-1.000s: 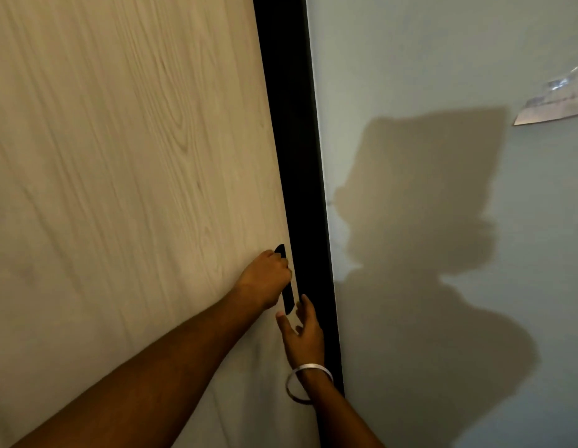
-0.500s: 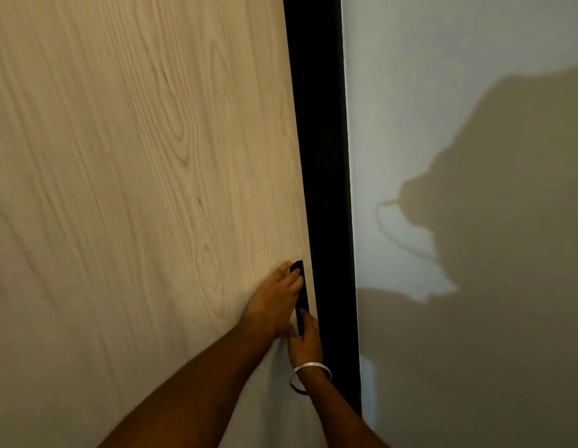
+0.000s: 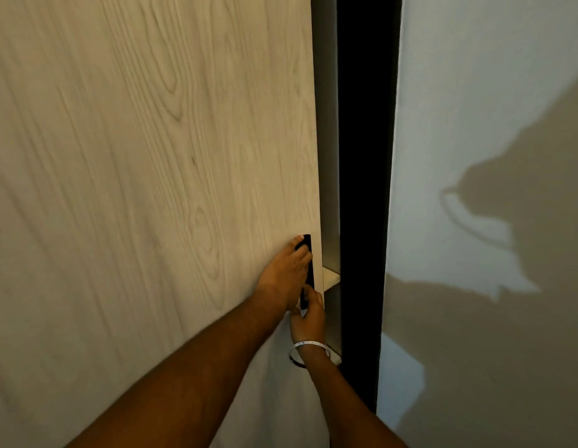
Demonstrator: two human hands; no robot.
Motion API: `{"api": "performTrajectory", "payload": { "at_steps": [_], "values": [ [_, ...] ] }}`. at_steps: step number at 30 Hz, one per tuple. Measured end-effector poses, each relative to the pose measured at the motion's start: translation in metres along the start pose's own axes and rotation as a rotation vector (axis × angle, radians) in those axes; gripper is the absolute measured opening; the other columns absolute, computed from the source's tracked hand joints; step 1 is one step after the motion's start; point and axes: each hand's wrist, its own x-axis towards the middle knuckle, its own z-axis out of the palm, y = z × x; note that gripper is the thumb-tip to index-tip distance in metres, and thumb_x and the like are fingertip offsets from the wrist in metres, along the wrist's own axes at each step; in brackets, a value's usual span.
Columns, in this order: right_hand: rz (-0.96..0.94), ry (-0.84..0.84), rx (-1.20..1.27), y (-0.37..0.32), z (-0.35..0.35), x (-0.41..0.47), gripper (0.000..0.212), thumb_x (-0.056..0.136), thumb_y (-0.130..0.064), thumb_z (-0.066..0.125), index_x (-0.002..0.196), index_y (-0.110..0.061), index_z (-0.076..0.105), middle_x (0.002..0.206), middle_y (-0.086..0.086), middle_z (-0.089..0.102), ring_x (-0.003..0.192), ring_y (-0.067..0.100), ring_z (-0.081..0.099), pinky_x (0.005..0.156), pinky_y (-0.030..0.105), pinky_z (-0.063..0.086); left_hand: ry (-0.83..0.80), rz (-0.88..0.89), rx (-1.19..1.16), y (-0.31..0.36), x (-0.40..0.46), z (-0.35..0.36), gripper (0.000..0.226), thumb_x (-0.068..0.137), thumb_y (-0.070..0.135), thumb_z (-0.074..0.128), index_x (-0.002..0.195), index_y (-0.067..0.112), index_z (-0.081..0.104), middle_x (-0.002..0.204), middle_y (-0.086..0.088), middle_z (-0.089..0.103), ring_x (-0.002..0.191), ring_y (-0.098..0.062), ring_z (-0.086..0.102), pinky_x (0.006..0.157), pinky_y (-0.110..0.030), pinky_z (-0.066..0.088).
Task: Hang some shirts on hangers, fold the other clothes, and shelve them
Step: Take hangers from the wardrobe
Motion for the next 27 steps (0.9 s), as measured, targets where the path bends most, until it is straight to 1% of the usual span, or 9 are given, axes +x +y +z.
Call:
{"api": "performTrajectory", "payload": {
  "at_steps": [5, 14, 16, 18, 20, 22, 24, 25, 27],
  "values": [
    [0.014, -0.024, 0.014, -0.017, 0.023, -0.05, 0.059, 0.091, 0.003, 0.062, 0.143, -0.022, 0.049, 0.141, -0.005, 0.053, 0.131, 0.014, 0.05, 0.107, 0.026, 0.041, -0.009, -0.006, 0.0, -0.011, -0.056, 0.016, 0.068, 0.102, 0.045, 0.045, 0.157, 0.008, 0.028, 0.162, -0.014, 0.029, 0.152, -0.036, 0.017, 0.126, -0.054, -0.001],
    [-0.033, -0.143, 0.017, -0.051, 0.059, -0.135, 0.055, 0.091, 0.002, 0.064, 0.14, -0.021, 0.052, 0.133, -0.012, 0.053, 0.12, 0.004, 0.051, 0.099, 0.017, 0.042, 0.018, -0.022, -0.064, -0.031, -0.158, 0.039, 0.063, 0.101, 0.032, 0.054, 0.154, 0.006, 0.033, 0.159, -0.017, 0.032, 0.151, -0.037, 0.021, 0.126, -0.054, 0.002],
    [-0.026, -0.148, 0.049, -0.057, 0.072, -0.156, 0.053, 0.091, 0.0, 0.065, 0.139, -0.02, 0.053, 0.133, -0.01, 0.055, 0.121, 0.006, 0.053, 0.1, 0.018, 0.042, 0.015, -0.019, -0.073, -0.036, -0.184, 0.045, 0.061, 0.1, 0.03, 0.056, 0.153, 0.006, 0.036, 0.158, -0.017, 0.034, 0.15, -0.036, 0.023, 0.124, -0.053, 0.0],
    [-0.029, -0.162, 0.1, -0.063, 0.089, -0.177, 0.05, 0.091, -0.003, 0.066, 0.136, -0.021, 0.055, 0.13, -0.01, 0.058, 0.119, 0.007, 0.056, 0.102, 0.025, 0.047, 0.012, -0.032, -0.115, -0.041, -0.214, 0.053, 0.058, 0.098, 0.032, 0.058, 0.149, 0.007, 0.045, 0.153, -0.015, 0.042, 0.146, -0.034, 0.029, 0.124, -0.052, 0.0],
    [-0.03, -0.152, 0.166, -0.071, 0.101, -0.2, 0.042, 0.091, -0.009, 0.069, 0.13, -0.024, 0.059, 0.122, -0.013, 0.061, 0.111, 0.002, 0.058, 0.1, 0.031, 0.052, 0.07, -0.045, -0.231, -0.046, -0.242, 0.059, 0.047, 0.095, 0.032, 0.061, 0.136, 0.011, 0.059, 0.138, -0.011, 0.056, 0.134, -0.03, 0.044, 0.125, -0.049, 0.006],
    [-0.038, -0.039, 0.206, -0.078, 0.108, -0.217, 0.036, 0.091, -0.014, 0.071, 0.124, -0.025, 0.061, 0.117, -0.013, 0.062, 0.107, 0.002, 0.059, 0.095, 0.032, 0.054, 0.147, -0.019, -0.325, -0.052, -0.265, 0.062, 0.039, 0.091, 0.029, 0.067, 0.127, 0.014, 0.064, 0.127, -0.007, 0.063, 0.123, -0.026, 0.053, 0.124, -0.046, 0.017],
    [-0.056, 0.085, 0.165, -0.08, 0.112, -0.225, 0.043, 0.09, -0.014, 0.071, 0.131, -0.022, 0.058, 0.124, -0.007, 0.058, 0.113, 0.007, 0.054, 0.093, 0.03, 0.05, 0.212, -0.011, -0.348, -0.059, -0.281, 0.064, 0.052, 0.085, 0.017, 0.074, 0.135, 0.012, 0.059, 0.136, -0.011, 0.06, 0.132, -0.029, 0.051, 0.123, -0.046, 0.024],
    [-0.052, 0.1, 0.139, -0.079, 0.115, -0.227, 0.048, 0.091, -0.014, 0.07, 0.136, -0.021, 0.055, 0.129, -0.004, 0.055, 0.117, 0.008, 0.051, 0.093, 0.03, 0.047, 0.226, -0.034, -0.348, -0.064, -0.286, 0.064, 0.061, 0.083, 0.012, 0.075, 0.141, 0.01, 0.055, 0.145, -0.014, 0.055, 0.139, -0.032, 0.045, 0.123, -0.047, 0.025],
    [-0.041, 0.044, 0.122, -0.082, 0.126, -0.235, 0.048, 0.094, -0.017, 0.067, 0.14, -0.021, 0.054, 0.134, -0.002, 0.054, 0.121, 0.01, 0.05, 0.095, 0.031, 0.048, 0.18, -0.098, -0.337, -0.074, -0.298, 0.067, 0.075, 0.084, 0.008, 0.074, 0.152, 0.01, 0.042, 0.16, -0.015, 0.037, 0.151, -0.031, 0.029, 0.126, -0.046, 0.013]
  ]
}}
